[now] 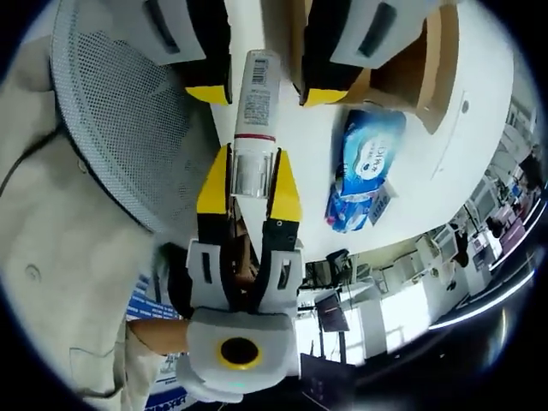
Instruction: Operate the shoe box by opening the lid, removing the specified soft item, and placing it in the target area until the item is outside and the box remains undamaged.
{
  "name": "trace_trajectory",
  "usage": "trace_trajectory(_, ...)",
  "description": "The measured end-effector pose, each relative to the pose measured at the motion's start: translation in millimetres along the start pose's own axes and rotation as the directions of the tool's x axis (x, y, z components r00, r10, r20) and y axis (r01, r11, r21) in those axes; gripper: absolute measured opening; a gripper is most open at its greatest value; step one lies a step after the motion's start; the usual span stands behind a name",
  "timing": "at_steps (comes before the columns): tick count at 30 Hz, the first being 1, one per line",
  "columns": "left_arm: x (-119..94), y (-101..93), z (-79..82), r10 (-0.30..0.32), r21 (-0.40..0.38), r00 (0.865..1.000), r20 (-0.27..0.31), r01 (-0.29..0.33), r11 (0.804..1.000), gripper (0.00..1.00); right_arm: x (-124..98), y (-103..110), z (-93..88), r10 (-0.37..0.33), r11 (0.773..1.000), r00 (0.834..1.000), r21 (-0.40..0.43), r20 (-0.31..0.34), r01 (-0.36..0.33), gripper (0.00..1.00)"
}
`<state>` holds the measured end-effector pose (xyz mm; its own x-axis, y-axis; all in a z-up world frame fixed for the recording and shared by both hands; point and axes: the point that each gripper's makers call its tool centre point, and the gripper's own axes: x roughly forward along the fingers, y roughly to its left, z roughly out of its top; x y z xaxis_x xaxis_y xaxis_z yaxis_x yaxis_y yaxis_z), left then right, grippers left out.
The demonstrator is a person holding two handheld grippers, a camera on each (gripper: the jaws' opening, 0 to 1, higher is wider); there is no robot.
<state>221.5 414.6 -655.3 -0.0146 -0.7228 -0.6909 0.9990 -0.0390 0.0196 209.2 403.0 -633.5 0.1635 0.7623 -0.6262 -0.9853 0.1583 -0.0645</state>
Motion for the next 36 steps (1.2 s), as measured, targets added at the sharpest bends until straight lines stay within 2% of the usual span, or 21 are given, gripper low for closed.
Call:
trace_trajectory(4, -2, 3.2, -2.0, 0.02, -0.038, 1.0, 0.017, -0.019, 0.999, 0.35, -7, -6, -3.1, -0.007, 1.0, 1.0, -0.007, -0.015, 0.007, 0.17)
trace_trajectory(6, -4, 6.9, -6.0, 0.045, -0.09, 0.999, 0.019, -0.043, 0.995, 0.37, -11, -10, -6.5, -0.019, 0.999, 0.999, -0.026, -0.032, 0.018, 0.17)
trace_trajectory(7, -5, 10.3, -7.6, 0.069, -0.122, 0.997, 0.024, -0.066, 0.99, 0.38, -13, -12, -7.8, -0.024, 0.999, 0.999, -0.037, -0.038, 0.023, 0.17)
trace_trajectory(10, -9, 13.2, -7.0, 0.104, -0.146, 0.992, 0.071, -0.093, 0.985, 0.43, -20, -19, -10.6, -0.032, 0.999, 0.999, -0.033, -0.044, 0.03, 0.17)
trace_trajectory(17, -20, 22.0, -18.7, 0.191, -0.232, 0.977, 0.09, -0.166, 0.959, 0.57, -37, -41, -19.4, -0.069, 0.996, 0.995, -0.06, -0.078, 0.065, 0.17)
trace_trajectory(21, -31, 30.0, -20.8, 0.257, -0.284, 0.96, 0.112, -0.216, 0.934, 0.65, -46, -57, -21.9, -0.088, 0.994, 0.991, -0.069, -0.098, 0.082, 0.17)
trace_trajectory(26, -49, 42.9, -27.8, 0.354, -0.353, 0.928, 0.114, -0.295, 0.888, 0.74, -56, -85, -24.0, -0.127, 0.989, 0.985, -0.092, -0.116, 0.116, 0.17)
trace_trajectory(27, -50, 43.4, -28.3, 0.359, -0.356, 0.926, 0.115, -0.298, 0.886, 0.76, -58, -90, -24.8, -0.136, 0.987, 0.983, -0.098, -0.122, 0.124, 0.17)
trace_trajectory(30, -61, 46.4, -34.2, 0.401, -0.395, 0.909, 0.112, -0.33, 0.858, 0.8, -63, -109, -25.6, -0.158, 0.983, 0.978, -0.116, -0.133, 0.143, 0.17)
trace_trajectory(36, -77, 50.5, -46.4, 0.463, -0.442, 0.88, 0.102, -0.377, 0.814, 0.9, -67, -135, -28.8, -0.166, 0.98, 0.972, -0.133, -0.165, 0.145, 0.17)
